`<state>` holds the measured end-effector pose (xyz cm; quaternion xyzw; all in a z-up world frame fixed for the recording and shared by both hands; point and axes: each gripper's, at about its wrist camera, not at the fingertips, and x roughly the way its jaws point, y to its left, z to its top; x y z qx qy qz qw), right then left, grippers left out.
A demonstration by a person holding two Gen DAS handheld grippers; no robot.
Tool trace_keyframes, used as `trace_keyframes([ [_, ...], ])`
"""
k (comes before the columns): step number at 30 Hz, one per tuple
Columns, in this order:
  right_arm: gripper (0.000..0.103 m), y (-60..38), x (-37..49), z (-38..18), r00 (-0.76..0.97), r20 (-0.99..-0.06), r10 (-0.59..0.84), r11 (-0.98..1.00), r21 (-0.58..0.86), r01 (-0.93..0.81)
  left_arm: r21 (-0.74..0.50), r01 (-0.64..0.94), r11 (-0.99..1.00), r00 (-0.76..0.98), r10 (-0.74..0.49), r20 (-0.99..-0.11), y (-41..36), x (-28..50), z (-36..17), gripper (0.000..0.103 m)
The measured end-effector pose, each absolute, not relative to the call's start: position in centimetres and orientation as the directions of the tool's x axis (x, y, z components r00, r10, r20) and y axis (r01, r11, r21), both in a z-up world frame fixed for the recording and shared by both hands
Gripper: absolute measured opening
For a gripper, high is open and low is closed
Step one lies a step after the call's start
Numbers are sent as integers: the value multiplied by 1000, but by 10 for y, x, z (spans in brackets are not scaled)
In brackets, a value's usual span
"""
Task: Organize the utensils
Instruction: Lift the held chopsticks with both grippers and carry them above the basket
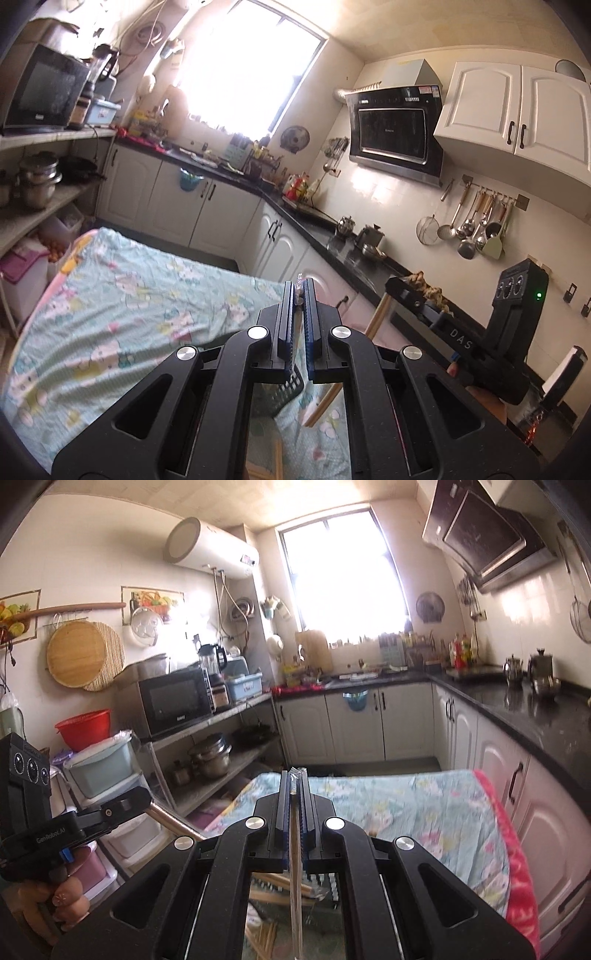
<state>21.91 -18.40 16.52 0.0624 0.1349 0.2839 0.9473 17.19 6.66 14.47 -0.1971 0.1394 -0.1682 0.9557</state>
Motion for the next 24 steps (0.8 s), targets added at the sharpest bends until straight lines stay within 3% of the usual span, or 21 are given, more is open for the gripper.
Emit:
trace_keyframes([
  [16,4,-178,233,211,842,-36,538,840,100,-533,-351,213,912,947,-281,-157,82,188,176,2],
  [24,4,-174,242,206,857,-9,516,855,73,-514,-350,201,915,944,-276,-180,78,201,165,2],
])
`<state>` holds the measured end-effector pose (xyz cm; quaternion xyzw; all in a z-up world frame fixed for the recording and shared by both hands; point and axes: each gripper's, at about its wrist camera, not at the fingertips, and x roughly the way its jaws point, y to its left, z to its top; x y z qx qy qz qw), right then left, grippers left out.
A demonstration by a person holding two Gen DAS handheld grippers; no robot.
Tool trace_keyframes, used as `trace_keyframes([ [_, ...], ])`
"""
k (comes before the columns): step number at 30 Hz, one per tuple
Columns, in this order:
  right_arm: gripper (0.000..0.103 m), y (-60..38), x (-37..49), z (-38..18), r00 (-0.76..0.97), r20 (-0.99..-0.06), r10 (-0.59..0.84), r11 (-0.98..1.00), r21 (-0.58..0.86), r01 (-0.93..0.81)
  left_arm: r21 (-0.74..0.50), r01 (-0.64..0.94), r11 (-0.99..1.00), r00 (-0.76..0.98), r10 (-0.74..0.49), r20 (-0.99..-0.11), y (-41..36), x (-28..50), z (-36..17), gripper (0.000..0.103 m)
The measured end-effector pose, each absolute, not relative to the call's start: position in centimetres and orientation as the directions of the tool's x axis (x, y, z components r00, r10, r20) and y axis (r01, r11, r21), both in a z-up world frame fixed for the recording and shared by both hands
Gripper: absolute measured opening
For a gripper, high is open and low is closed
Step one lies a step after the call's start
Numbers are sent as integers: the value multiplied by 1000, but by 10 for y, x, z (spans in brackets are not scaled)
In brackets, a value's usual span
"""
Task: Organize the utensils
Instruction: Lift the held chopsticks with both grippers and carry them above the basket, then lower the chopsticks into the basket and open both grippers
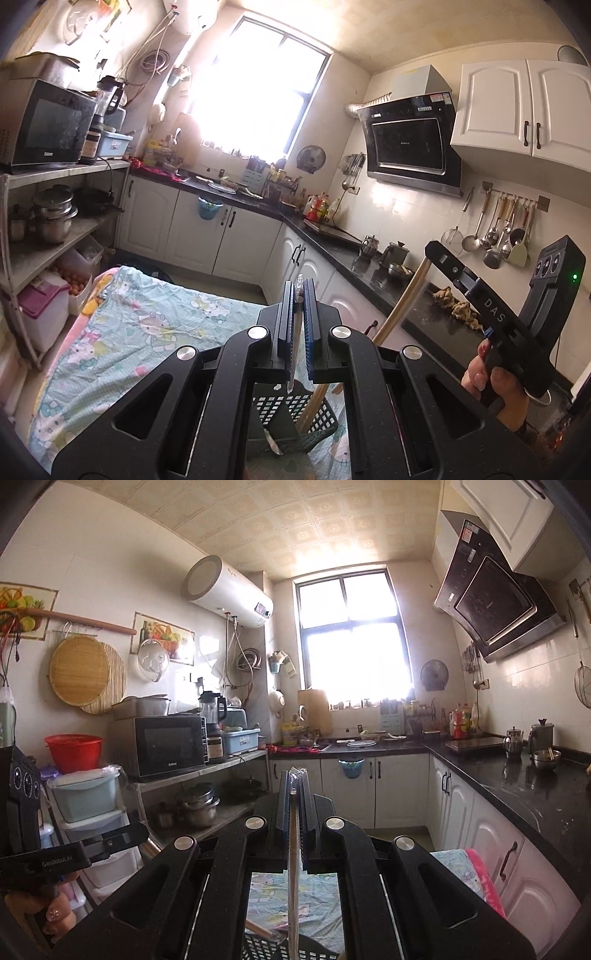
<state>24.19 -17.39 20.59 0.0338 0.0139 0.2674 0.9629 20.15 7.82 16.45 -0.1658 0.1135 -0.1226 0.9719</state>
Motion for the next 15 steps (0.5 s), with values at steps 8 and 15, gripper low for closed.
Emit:
trace_keyframes([
  [8,4,-167,252,184,867,-24,497,867,59,-495,-354,194,915,933,-284,-222,72,211,145,2],
  [15,4,-167,259,164,874,-41,485,874,65,-482,-342,186,921,927,-280,-248,64,214,131,2],
])
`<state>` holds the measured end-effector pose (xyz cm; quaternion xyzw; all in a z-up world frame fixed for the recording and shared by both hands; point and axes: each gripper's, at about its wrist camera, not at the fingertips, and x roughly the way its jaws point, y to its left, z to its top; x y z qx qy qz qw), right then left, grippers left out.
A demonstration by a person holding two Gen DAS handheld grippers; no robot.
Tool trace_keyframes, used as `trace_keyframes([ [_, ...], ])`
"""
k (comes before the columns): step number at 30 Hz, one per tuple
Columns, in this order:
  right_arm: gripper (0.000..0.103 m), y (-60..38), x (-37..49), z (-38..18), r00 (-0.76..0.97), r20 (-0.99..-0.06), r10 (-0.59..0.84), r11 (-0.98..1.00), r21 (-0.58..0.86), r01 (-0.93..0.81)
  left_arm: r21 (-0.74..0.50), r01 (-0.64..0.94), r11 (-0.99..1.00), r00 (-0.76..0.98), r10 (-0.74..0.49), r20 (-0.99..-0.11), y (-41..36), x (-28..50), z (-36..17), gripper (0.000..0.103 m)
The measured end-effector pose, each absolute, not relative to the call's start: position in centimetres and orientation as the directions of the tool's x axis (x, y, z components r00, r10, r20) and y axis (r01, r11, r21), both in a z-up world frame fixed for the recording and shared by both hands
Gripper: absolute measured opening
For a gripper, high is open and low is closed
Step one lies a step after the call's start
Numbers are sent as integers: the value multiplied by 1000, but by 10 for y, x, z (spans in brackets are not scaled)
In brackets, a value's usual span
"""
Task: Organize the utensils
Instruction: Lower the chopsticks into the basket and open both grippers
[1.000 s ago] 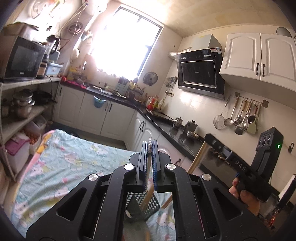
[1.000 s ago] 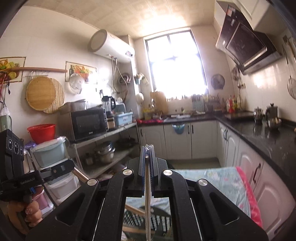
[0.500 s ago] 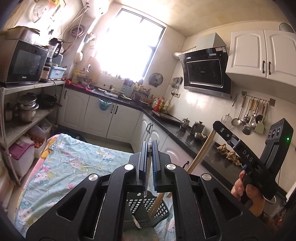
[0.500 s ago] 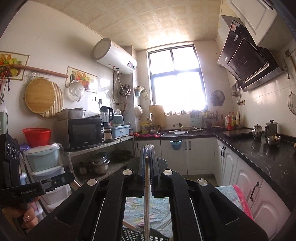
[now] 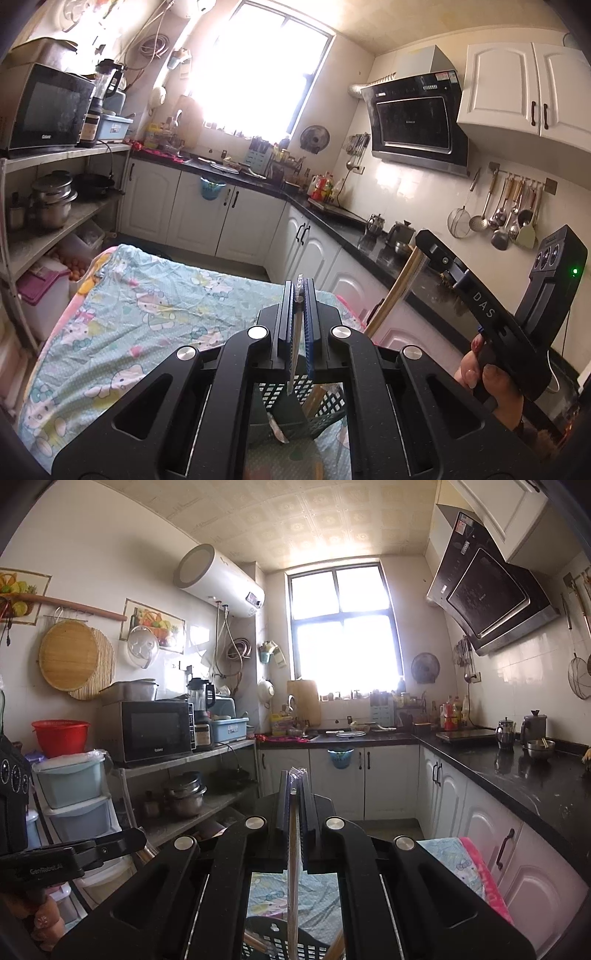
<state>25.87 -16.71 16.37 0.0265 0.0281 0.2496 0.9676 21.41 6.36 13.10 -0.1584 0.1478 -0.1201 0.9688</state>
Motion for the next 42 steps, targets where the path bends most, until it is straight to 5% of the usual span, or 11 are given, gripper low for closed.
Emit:
trace_keyframes([
  [34,5,-149,284,81,875,-173,452,892,98,-441,-300,149,942,879,-265,-396,40,240,69,2],
  [36,7,-148,286,78,876,-188,444,896,98,-433,-300,143,943,877,-261,-403,40,241,67,2],
  [38,20,-149,286,75,876,-199,439,899,102,-427,-310,137,941,872,-263,-414,41,243,65,3],
  [42,25,-152,286,71,875,-219,431,902,109,-417,-320,125,939,872,-258,-417,44,242,64,16],
])
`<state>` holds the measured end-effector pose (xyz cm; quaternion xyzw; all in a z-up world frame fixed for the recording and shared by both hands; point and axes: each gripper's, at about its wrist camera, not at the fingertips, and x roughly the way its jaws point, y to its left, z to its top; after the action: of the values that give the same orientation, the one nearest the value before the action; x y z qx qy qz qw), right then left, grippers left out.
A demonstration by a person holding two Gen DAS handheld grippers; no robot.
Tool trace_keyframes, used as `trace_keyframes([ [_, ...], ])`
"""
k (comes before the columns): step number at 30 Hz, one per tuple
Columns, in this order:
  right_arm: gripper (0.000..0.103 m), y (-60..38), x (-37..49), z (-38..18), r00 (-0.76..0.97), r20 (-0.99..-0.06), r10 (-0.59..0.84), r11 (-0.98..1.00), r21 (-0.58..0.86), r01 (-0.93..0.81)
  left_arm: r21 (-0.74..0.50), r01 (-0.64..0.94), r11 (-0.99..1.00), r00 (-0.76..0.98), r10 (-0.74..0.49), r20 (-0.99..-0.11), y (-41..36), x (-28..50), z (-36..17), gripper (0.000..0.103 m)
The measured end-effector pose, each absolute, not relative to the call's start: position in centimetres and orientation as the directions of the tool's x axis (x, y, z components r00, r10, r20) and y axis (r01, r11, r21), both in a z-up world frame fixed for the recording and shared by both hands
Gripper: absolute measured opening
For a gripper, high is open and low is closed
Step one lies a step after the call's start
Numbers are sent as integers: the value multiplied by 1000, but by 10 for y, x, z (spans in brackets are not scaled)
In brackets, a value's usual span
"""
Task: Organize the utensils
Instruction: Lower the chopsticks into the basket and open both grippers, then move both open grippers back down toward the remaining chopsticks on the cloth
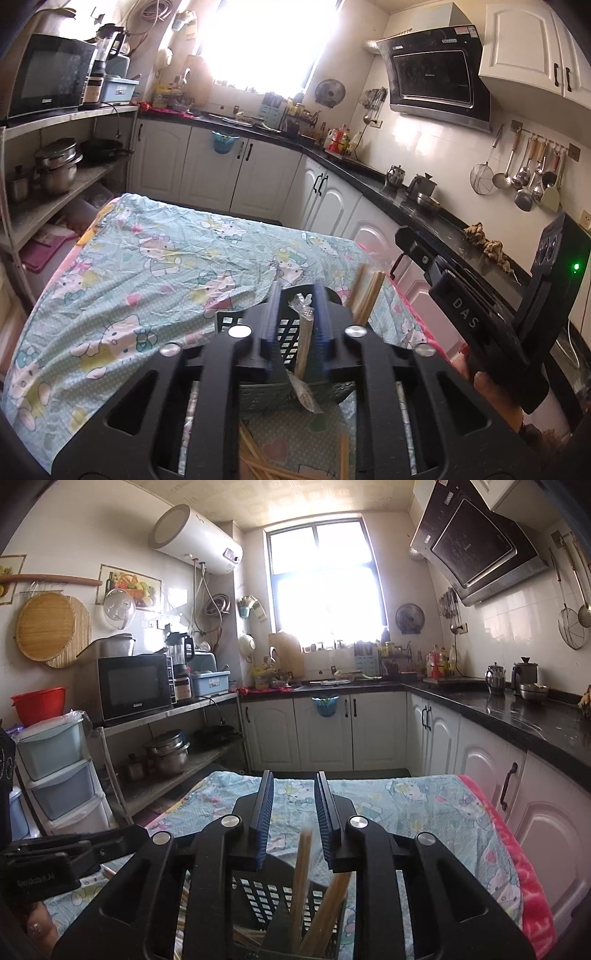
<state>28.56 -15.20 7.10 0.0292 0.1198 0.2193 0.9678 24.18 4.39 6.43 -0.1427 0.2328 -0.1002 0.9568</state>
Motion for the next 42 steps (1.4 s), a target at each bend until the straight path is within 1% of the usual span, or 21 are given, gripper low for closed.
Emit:
trace_keyframes([
  [2,28,-155,285,69,876,-229,425,905,118,-409,-328,124,937,873,-260,-413,45,240,65,19],
  [4,29,-158,285,69,874,-240,423,906,128,-404,-329,122,936,876,-257,-408,47,239,67,25],
  [6,31,-159,284,68,872,-253,419,908,129,-398,-332,118,936,880,-253,-402,49,236,70,34],
  [7,32,-160,283,68,872,-262,414,910,128,-394,-336,118,935,881,-255,-399,50,235,70,35],
  [9,37,-162,280,69,868,-272,415,910,133,-394,-343,118,932,884,-256,-391,51,233,73,43],
  [11,41,-162,276,70,869,-276,411,911,131,-390,-346,115,931,889,-252,-383,54,229,77,47],
  [13,43,-163,273,71,868,-280,411,912,128,-390,-351,111,930,893,-248,-376,57,226,80,54],
  [15,47,-164,268,73,866,-287,409,913,122,-390,-355,103,929,898,-241,-369,60,222,83,64],
  [16,48,-164,267,74,867,-288,407,913,120,-390,-357,100,929,899,-238,-367,61,221,84,66],
  [18,54,-165,263,75,867,-292,404,915,114,-388,-362,94,927,903,-233,-362,64,217,87,76],
  [19,55,-165,262,76,867,-292,403,915,113,-387,-364,89,927,904,-229,-361,65,216,88,78],
  [21,58,-166,258,77,868,-295,400,916,110,-385,-366,82,927,906,-222,-360,67,213,89,88],
  [23,60,-167,255,78,868,-297,399,917,109,-384,-367,73,927,909,-213,-357,70,209,89,92],
  [30,66,-173,244,81,872,-290,395,919,108,-380,-372,55,926,913,-197,-357,77,196,90,92],
  [42,71,-179,221,82,870,-296,393,919,102,-381,-387,33,921,912,-186,-366,86,178,85,92],
])
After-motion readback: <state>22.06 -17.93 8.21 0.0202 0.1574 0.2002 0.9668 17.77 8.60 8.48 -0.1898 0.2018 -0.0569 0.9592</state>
